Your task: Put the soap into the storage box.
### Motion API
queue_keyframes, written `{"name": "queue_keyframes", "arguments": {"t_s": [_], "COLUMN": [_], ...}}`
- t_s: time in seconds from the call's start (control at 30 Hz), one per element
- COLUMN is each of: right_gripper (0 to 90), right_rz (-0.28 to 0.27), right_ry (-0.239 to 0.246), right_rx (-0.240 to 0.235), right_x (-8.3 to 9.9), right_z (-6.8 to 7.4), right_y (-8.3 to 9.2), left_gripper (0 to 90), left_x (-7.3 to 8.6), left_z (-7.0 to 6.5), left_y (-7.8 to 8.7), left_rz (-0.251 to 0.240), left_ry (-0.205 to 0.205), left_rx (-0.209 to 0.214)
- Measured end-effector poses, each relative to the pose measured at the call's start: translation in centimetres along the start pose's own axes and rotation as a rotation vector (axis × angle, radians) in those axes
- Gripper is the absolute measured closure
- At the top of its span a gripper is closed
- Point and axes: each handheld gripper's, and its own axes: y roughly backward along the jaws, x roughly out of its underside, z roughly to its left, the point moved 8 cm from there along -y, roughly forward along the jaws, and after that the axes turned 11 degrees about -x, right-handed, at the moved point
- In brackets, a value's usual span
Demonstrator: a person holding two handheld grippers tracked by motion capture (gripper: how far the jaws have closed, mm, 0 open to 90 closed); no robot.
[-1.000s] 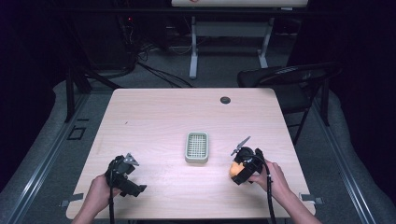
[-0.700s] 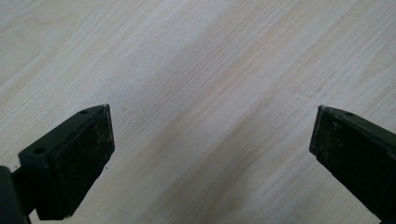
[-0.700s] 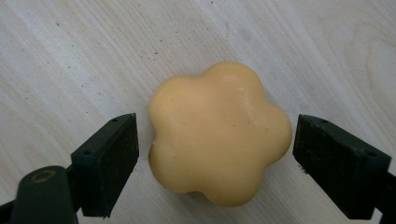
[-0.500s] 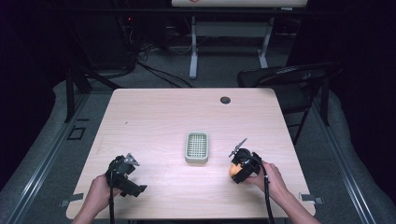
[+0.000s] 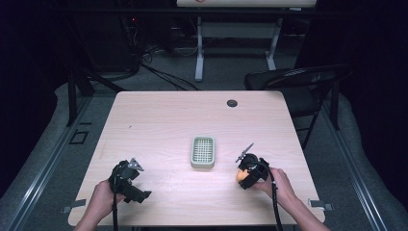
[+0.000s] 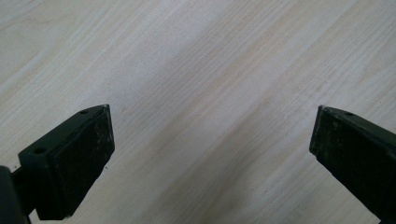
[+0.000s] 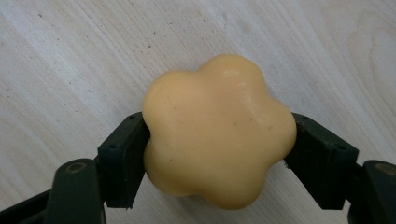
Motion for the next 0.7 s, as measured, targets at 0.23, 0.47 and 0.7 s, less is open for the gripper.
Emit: {"name": "queue_keyframes", "arguments": {"t_s": [0.23,0.47,0.7], "right_gripper": [26.3,26.3,26.4], "right_rz": [-0.002,-0.030,-0.020], "right_ry": [0.005,0.007,0.021], "right_rx": [0.008,0.014,0.014], "right_x": [-0.03,-0.33,-0.37], "right_z": [0.08,0.36,0.33], "right_y": [0.03,0.23,0.69], "left_gripper": [0.2,0.2,0.2], "left_x": [0.02,0.02,0.03], "left_z": [0.03,0.01,0.05], "left_y": [0.07,0.13,0.13], "left_rz": [-0.001,-0.003,-0.004], "left_ry": [0.002,0.000,0.003], "left_rx": [-0.004,-0.002,-0.003]}}
